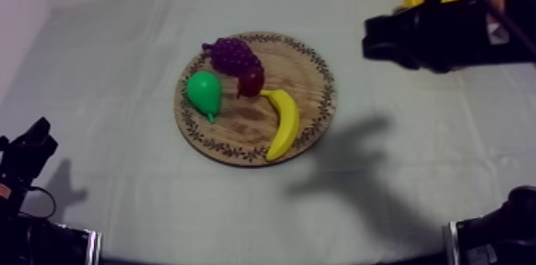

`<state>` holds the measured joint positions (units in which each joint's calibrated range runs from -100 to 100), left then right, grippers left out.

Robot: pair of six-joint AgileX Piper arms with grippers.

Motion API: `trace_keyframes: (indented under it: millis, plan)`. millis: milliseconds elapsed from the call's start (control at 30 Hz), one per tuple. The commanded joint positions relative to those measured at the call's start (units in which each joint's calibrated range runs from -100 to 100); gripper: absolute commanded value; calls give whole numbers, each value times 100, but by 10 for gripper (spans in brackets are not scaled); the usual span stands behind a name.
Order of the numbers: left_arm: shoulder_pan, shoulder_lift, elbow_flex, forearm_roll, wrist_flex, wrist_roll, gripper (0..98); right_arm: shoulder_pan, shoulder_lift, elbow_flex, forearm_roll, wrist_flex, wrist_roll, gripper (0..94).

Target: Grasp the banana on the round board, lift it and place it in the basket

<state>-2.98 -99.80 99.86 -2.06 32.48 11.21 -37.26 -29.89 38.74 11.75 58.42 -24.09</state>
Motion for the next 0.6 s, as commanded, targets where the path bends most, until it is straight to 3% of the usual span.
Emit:
trace_keyframes:
  millis: [0,333,367,500,567]
  plan:
    - [-3,-3,3,-1,2,-1,1,-169,292,73,71,-107,-216,71]
    - [-3,-3,3,-1,2,-1,1,-560,787,455,442,-489,-801,94]
    - [-3,-3,3,-1,2,-1,1,-577,798,479,440,-544,-779,136]
    - [-3,-3,3,-1,2,-1,1,-518,841,437,137,-686,-388,448]
    - [-3,-3,3,-1,2,-1,1,-503,845,449,44,-765,-267,523]
